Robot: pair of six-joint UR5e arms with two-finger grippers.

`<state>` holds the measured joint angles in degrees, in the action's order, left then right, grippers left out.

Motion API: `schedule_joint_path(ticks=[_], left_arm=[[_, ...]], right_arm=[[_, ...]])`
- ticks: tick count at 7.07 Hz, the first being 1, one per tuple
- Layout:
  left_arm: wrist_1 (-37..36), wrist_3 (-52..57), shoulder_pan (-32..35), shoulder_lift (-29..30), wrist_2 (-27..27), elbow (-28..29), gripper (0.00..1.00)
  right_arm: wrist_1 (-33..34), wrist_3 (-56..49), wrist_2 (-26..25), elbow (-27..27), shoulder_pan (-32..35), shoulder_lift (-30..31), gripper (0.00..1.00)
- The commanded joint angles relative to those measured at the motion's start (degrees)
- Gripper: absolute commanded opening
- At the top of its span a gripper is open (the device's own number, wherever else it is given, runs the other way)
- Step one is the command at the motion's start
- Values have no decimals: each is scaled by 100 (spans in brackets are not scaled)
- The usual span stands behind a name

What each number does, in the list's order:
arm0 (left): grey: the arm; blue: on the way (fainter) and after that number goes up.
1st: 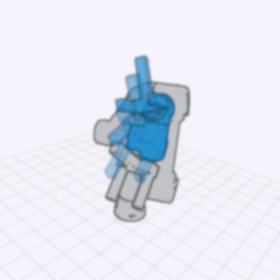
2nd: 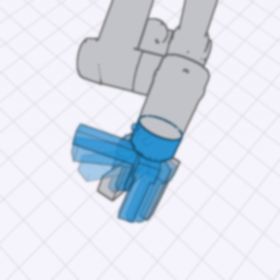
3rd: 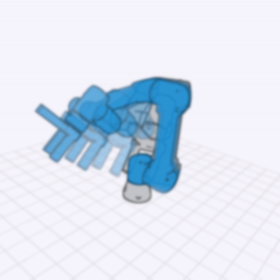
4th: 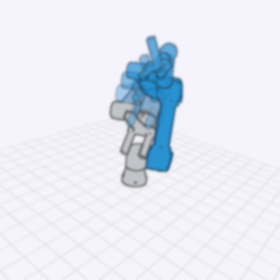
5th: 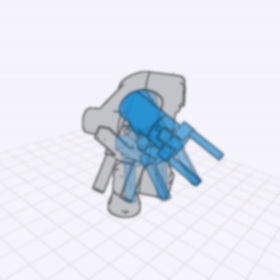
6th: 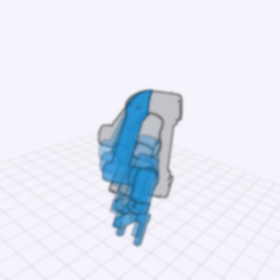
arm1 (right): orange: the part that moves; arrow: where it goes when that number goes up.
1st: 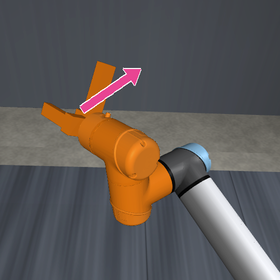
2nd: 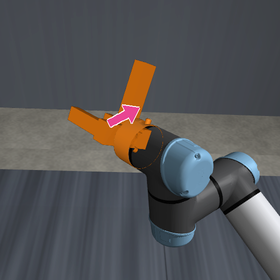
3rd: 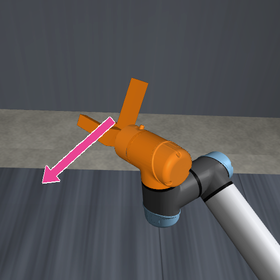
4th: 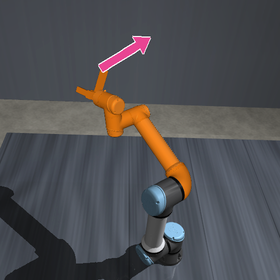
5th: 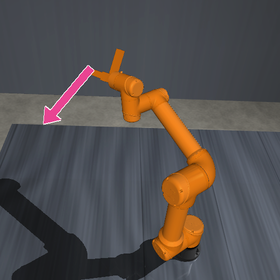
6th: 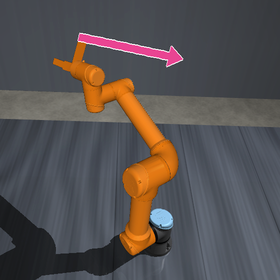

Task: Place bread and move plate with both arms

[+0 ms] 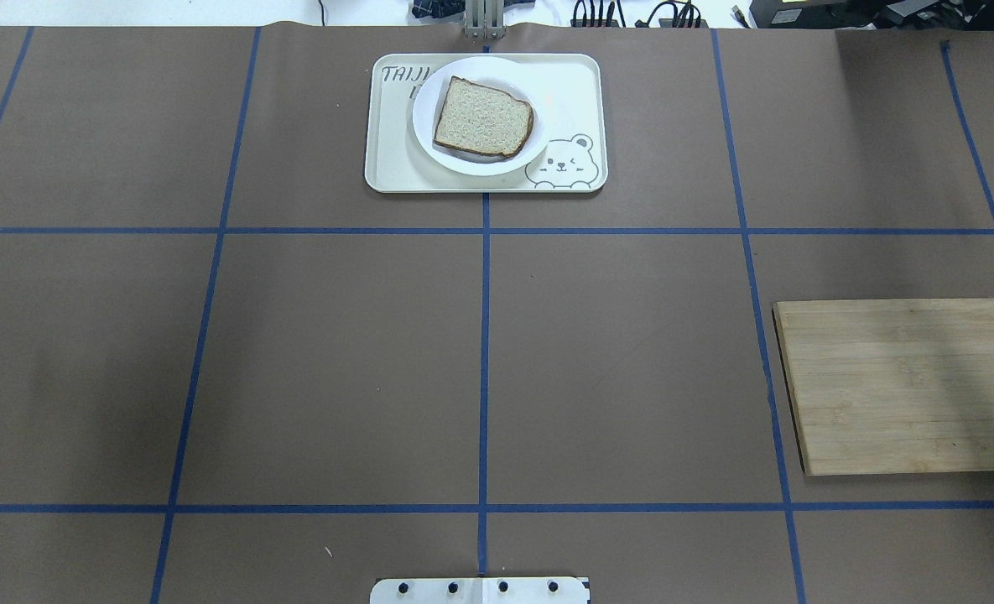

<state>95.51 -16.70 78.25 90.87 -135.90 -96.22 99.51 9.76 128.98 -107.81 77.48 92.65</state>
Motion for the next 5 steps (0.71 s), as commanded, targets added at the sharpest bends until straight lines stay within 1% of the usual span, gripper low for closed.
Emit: schedule_joint_path(ticks=[1, 2, 3, 5], left_arm=[[3, -9, 6, 63, -7, -1, 98], [99, 34, -3, 124, 11, -54, 98], [430, 43, -3, 107, 2, 15, 98], [565, 35, 6, 55, -24, -27, 98]], right_arm=[[-2, -1, 5, -3, 4, -37, 100], [-2, 8, 14, -3, -5, -37, 100], [-11, -1, 5, -3, -5, -37, 100], [-2, -1, 5, -47, 4, -37, 100]])
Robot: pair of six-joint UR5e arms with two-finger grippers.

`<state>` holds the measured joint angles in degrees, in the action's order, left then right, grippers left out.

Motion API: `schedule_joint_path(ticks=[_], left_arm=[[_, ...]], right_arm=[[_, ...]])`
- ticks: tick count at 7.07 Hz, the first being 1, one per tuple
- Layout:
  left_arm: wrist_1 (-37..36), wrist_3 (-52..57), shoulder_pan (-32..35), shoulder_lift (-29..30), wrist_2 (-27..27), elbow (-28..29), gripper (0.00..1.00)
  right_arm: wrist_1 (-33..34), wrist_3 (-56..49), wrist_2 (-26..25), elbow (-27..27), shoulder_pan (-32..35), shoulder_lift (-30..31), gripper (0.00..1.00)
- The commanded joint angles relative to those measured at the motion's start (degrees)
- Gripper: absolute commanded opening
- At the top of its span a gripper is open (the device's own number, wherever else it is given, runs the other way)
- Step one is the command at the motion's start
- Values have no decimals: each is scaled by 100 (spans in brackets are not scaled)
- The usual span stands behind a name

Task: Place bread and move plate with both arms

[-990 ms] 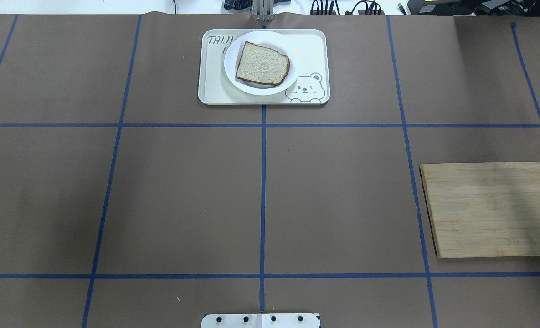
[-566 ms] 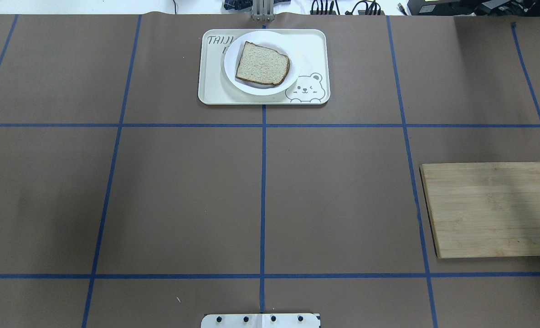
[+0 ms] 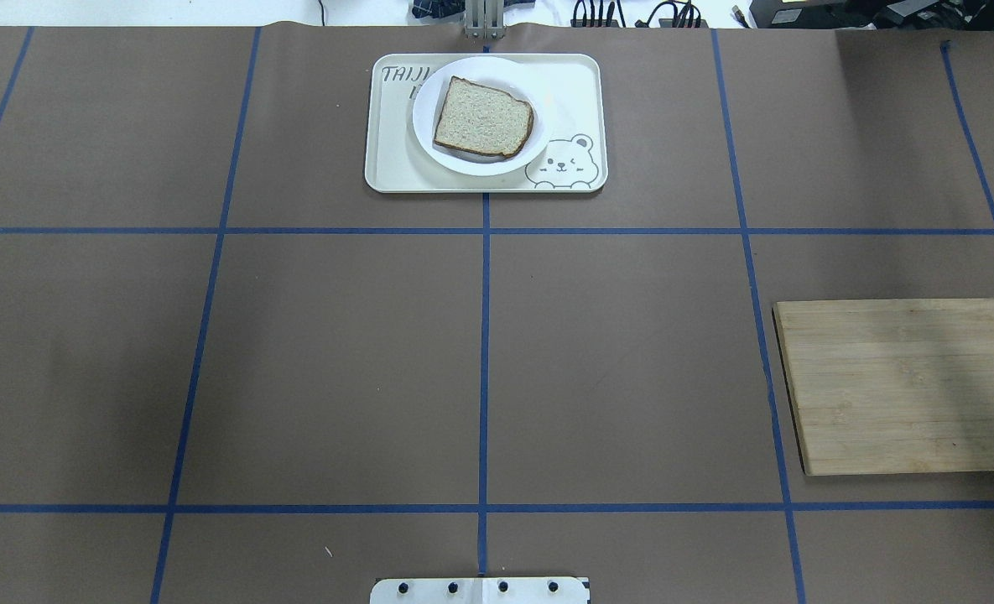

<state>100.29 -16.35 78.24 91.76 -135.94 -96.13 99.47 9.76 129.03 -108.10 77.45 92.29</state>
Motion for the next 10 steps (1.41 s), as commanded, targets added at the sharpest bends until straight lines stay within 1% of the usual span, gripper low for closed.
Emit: schedule_joint_path(ticks=[1, 10], left_arm=[[96, 0, 16, -44, -20, -37, 98], [96, -9, 25, -53, -20, -72, 98]], right_arm=[[2, -1, 8, -18, 7, 0, 100], [2, 8, 114, -62, 7, 35, 100]])
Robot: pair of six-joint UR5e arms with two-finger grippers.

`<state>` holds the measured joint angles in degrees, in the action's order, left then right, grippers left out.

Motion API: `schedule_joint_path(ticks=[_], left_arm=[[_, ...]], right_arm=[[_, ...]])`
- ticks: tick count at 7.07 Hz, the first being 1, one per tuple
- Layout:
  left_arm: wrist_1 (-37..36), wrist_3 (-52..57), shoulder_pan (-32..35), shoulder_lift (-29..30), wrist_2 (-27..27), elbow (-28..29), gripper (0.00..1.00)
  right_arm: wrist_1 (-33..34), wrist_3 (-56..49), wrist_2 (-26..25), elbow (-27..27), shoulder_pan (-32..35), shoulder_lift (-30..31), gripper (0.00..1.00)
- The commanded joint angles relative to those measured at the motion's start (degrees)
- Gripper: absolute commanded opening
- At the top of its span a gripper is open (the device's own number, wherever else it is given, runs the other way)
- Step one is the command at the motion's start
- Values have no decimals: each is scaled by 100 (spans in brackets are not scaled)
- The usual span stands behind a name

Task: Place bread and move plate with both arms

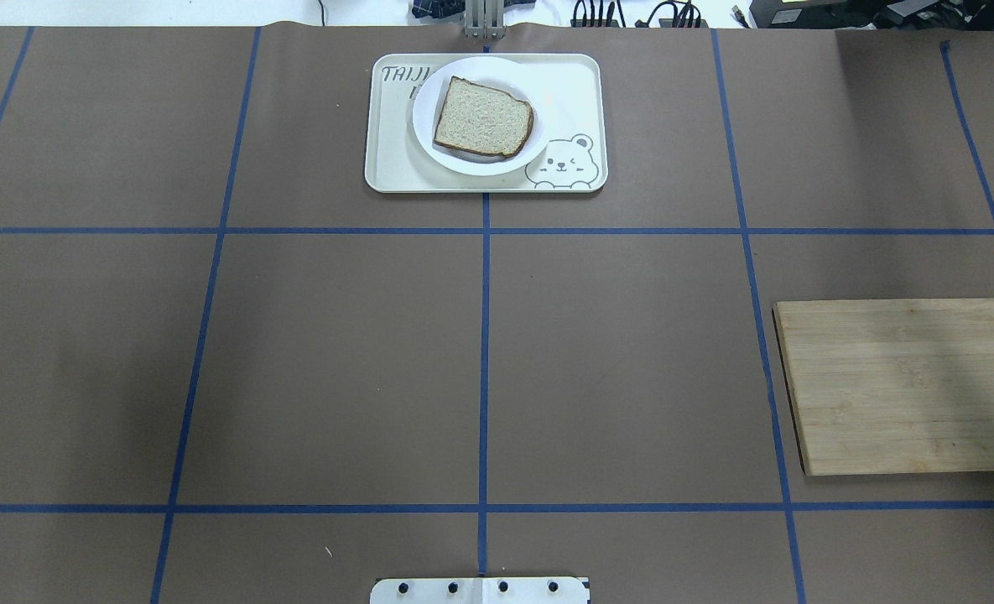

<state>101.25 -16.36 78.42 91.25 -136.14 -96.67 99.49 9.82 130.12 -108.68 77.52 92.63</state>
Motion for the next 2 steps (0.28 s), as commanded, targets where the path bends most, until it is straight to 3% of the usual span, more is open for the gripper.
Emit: schedule_joint_path(ticks=[1, 2], left_arm=[[0, -7, 6, -19, 9, -19, 98], [0, -7, 6, -19, 9, -28, 98]], right_arm=[[0, 3, 13, -4, 0, 9, 100], [0, 3, 13, -30, 0, 9, 100]])
